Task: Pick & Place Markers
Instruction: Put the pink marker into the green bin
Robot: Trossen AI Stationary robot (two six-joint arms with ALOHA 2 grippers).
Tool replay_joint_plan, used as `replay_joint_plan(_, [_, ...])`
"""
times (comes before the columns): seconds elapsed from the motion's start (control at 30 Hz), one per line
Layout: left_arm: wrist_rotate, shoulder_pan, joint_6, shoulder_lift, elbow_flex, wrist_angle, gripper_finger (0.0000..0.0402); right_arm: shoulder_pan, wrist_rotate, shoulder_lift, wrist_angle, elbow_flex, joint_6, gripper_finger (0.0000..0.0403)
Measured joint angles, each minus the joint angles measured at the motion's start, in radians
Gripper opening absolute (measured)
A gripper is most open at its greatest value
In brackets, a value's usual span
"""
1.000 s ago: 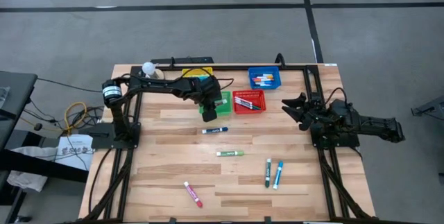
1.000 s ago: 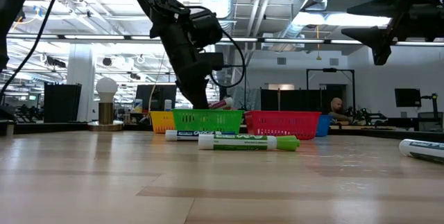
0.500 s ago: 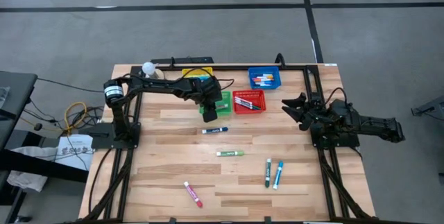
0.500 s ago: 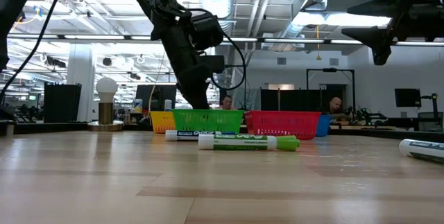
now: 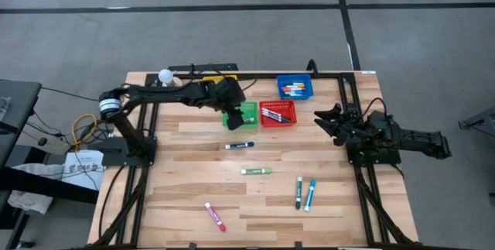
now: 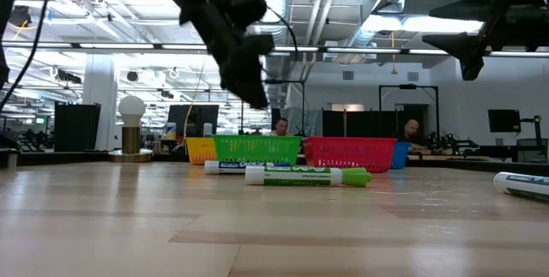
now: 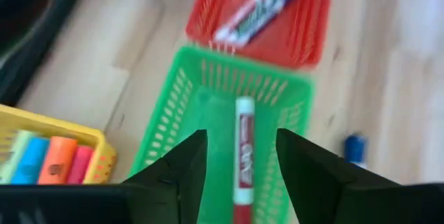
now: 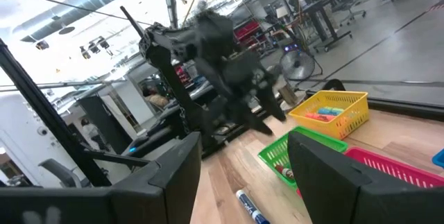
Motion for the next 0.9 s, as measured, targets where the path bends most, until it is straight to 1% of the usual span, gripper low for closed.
replay_joint_plan(0.1, [0.009,-0.027,-0.096,-0.065,0.001,0.007,0.0168,0.000,0.000,0.000,0.000,0.000,0.000,0.0205])
replay_joint_plan(0.17, [0.032,-0.066,-0.156,-0.102,0.001,0.008,0.0166,0.000,0.000,0.000,0.000,0.000,0.000,0.0205])
replay_joint_plan(0.3, [0.036,-0.194,-0.255,-0.143,0.002,0.008,0.0164,0.000,0.000,0.000,0.000,0.000,0.000,0.0205])
replay_joint_plan(0.37, [0.038,-0.270,-0.261,-0.150,0.002,-0.001,0.0164,0.000,0.000,0.000,0.000,0.000,0.000,0.0205])
replay_joint_plan(0.47, [0.000,-0.382,-0.285,-0.153,0.002,-0.030,0.0163,0.000,0.000,0.000,-0.001,0.000,0.000,0.0205])
replay_joint_plan(0.57, [-0.054,-0.477,-0.380,-0.150,0.002,-0.063,0.0163,0.000,0.000,0.000,-0.004,0.000,0.000,0.0205])
replay_joint_plan(0.63, [-0.085,-0.529,-0.528,-0.140,0.001,-0.097,0.0163,0.000,0.000,0.000,-0.009,0.000,0.000,0.0205])
replay_joint_plan(0.73, [-0.098,-0.593,-0.823,-0.128,-0.009,-0.114,0.0163,0.000,0.000,0.000,-0.012,0.000,0.000,0.0205])
replay_joint_plan(0.9, [-0.088,-0.676,-1.475,-0.127,-0.069,-0.111,0.0163,0.000,0.000,0.000,-0.029,0.000,0.000,0.0205])
